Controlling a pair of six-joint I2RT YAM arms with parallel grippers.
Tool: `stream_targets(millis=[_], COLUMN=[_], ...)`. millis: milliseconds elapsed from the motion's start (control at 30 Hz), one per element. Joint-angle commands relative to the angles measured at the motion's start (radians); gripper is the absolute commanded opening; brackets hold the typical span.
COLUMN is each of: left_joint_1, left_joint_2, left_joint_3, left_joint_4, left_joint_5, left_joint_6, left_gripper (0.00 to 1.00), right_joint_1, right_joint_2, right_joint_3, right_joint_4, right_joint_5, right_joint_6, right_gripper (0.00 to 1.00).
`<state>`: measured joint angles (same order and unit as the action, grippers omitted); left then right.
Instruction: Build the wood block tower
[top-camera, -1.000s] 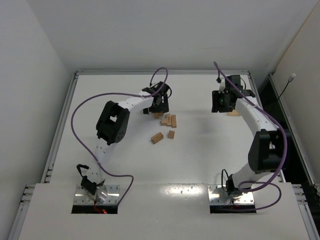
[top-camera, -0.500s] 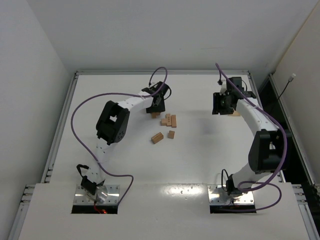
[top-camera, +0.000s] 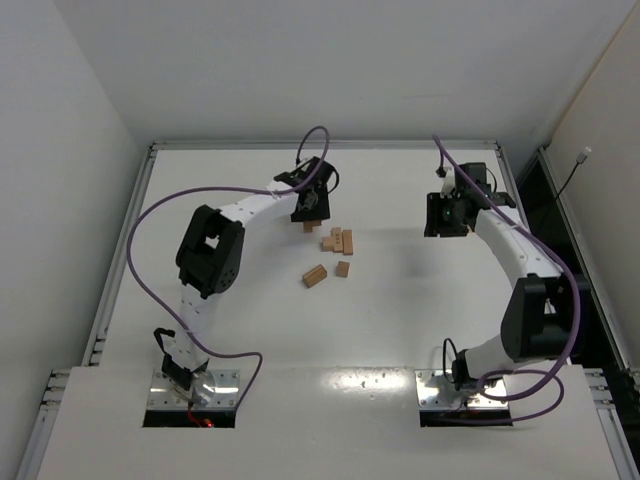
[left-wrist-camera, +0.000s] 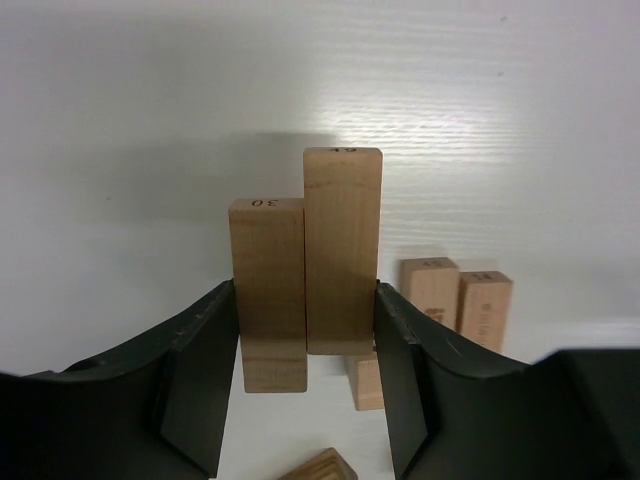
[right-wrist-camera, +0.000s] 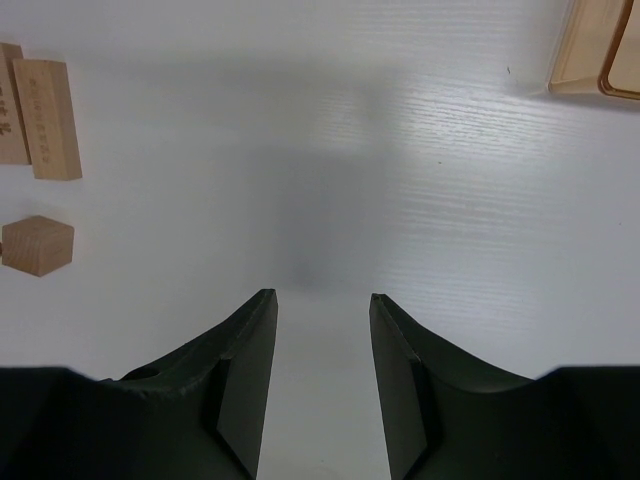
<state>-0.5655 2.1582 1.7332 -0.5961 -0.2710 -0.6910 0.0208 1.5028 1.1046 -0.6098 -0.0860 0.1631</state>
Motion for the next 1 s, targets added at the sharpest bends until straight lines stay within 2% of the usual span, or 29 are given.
stream_targets(millis=[0,300,500,633,967], left_joint_1=[-0.025,-0.025,-0.025,-0.025,-0.045], left_joint_2=[-0.034,0.072,0.081,0.034,-0.196], left_joint_3=[0.064,0.097,0.111,0.042,-0.247], left_joint_4=[0.016,0.035,0.022,0.022,0.068], left_joint_5=[0.023,0.070,0.095,0.104,0.157], left_joint_6=[0.019,0.019,0.028,0.028,0.028], left_gripper=[0.00,0.00,0.00,0.00,0.00], right_joint_1=[-0.007,-0.007,-0.007,-0.007,-0.007], right_joint_2=[-0.039,-0.039,-0.030,-0.021,-0.021], right_joint_3=[-0.002,-0.012,-0.012,-0.003,-0.003], right_joint_4=[0.027,0.027,0.027,0.027,0.027], right_joint_5=[-0.018,-0.018,-0.018,-0.018,-0.018], right_joint_6=[0.013,0.013,0.013,0.013,0.013], right_gripper=[0.39,0.39,0.39,0.39,0.39])
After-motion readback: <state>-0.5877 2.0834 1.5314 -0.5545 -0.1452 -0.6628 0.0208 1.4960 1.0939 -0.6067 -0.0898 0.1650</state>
